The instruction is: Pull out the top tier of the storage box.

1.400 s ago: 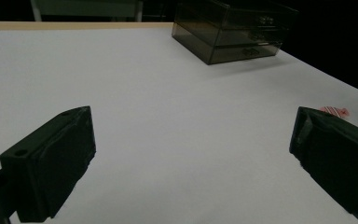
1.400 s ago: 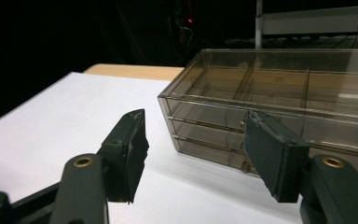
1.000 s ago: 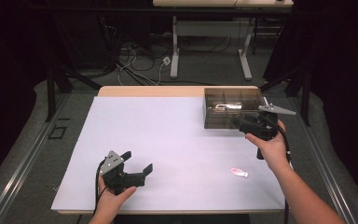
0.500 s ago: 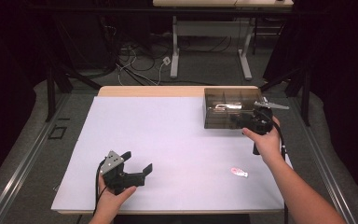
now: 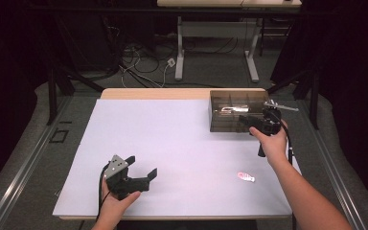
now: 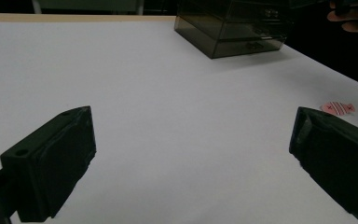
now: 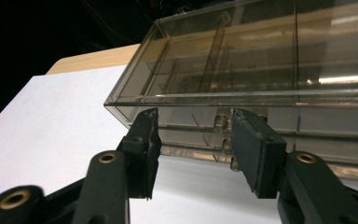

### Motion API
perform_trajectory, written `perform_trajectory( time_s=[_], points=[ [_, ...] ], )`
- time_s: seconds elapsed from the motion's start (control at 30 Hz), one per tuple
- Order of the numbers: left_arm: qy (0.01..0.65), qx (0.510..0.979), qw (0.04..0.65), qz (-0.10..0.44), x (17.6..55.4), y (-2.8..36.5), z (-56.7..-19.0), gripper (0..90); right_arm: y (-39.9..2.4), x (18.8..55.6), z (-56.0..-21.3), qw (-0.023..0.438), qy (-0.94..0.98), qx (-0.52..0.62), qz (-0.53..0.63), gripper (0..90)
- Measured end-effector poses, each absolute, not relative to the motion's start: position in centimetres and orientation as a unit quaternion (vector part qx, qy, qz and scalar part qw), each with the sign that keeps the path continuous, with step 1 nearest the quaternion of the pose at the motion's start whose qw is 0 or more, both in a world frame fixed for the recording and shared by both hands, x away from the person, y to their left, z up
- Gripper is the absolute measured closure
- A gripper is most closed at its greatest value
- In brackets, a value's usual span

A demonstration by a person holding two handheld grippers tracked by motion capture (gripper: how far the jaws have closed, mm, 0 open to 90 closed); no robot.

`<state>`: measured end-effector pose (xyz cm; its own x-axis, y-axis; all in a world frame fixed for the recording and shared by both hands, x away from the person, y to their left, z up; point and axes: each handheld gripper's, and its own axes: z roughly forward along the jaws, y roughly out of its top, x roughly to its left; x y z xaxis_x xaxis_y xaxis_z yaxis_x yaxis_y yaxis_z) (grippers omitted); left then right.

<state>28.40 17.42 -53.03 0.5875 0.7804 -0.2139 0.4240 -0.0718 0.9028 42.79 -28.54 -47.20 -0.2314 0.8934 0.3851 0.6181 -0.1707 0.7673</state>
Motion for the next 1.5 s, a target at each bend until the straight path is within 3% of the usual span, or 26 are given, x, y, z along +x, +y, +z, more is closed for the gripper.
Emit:
perform_trajectory(
  time_s=[0.37, 0.7, 1.5],
  points=[
    [0.422, 0.717, 0.531, 0.164, 28.4, 17.3, -53.1, 0.4, -28.4, 43.7, -48.3, 0.113, 0.605, 0.635, 0.467, 63.3],
    [0.422, 0.718, 0.528, 0.164, 28.5, 17.3, -53.2, 0.5, -28.5, 44.3, -48.9, 0.092, 0.596, 0.657, 0.452, 64.6],
    [0.423, 0.718, 0.528, 0.164, 28.5, 17.2, -53.3, 0.6, -27.6, 44.2, -50.0, 0.099, 0.577, 0.678, 0.443, 68.3]
  ],
)
